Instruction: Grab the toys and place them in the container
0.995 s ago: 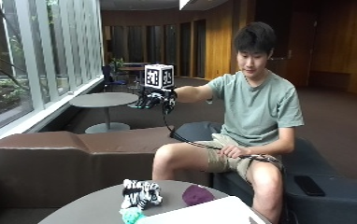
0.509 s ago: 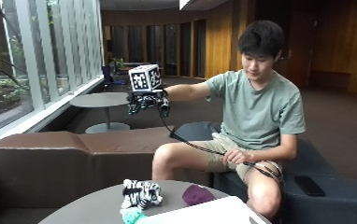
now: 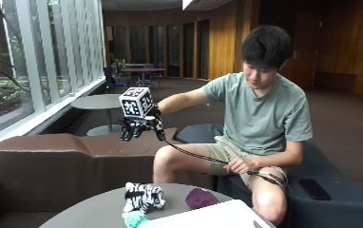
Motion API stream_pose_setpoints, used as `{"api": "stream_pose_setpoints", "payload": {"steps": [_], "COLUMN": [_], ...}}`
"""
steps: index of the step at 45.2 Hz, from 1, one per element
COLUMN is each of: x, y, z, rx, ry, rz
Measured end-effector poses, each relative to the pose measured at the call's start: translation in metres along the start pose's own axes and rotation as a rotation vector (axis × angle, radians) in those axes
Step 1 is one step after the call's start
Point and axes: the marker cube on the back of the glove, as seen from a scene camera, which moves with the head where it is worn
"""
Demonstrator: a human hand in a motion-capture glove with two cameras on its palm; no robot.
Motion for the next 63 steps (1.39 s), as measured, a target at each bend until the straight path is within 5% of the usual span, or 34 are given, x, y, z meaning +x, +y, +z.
{"api": "stream_pose_setpoints", "payload": {"steps": [24,38,55,63], "x": [0.010,0.021,0.002,-0.026], "y": [-0.058,-0.082,-0.114,-0.104], "z": [0.183,0.238,0.240,0.170], "rx": [-0.236,-0.187,0.115,0.103], "ry": [0.072,0.127,0.238,0.258], "rz": [-0.099,-0.107,-0.037,-0.031]}}
